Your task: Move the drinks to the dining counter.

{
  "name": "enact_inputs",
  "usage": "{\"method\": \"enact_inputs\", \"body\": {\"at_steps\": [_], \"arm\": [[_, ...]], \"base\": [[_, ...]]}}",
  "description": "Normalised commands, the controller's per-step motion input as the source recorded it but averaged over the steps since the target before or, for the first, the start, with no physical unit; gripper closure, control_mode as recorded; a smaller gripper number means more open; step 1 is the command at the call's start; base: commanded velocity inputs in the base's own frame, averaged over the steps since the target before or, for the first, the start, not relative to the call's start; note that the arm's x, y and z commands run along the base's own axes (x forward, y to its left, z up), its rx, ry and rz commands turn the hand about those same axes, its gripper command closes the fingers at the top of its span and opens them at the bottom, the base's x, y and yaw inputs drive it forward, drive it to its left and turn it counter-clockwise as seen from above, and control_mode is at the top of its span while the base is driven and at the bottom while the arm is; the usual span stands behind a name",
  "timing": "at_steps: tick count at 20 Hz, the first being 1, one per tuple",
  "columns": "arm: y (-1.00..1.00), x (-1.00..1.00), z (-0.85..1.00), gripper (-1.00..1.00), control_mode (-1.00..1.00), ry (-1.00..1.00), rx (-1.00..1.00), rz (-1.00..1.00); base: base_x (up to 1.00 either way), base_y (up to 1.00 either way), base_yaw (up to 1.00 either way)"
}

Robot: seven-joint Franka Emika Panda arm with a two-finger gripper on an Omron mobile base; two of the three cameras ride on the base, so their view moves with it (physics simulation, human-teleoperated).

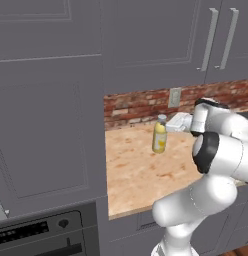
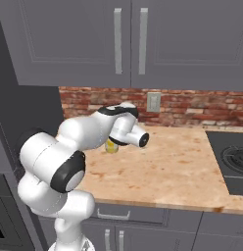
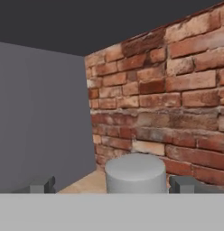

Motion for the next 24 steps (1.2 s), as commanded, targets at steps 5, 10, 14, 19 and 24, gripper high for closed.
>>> {"method": "enact_inputs", "body": {"at_steps": [5,10,14,19,24], "arm": [[0.00,0.13,-0.24,-1.00,-1.00,0.02,0.05,0.00],[-0.03,0.09,-0.22,-1.00,-1.00,0.02,0.06,0.00],[0.00,0.21,-0.12,-1.00,-1.00,0.00,0.02,0.00],[0.00,0.23,0.00,-1.00,-1.00,0.00,0.00,0.00],[0.00,0.08,0.00,-1.00,-1.00,0.00,0.00,0.00]], "base": [[0.00,0.00,0.00],[0.00,0.00,0.00],[0.00,0.00,0.00],[0.00,0.00,0.00],[0.00,0.00,0.00]]}}
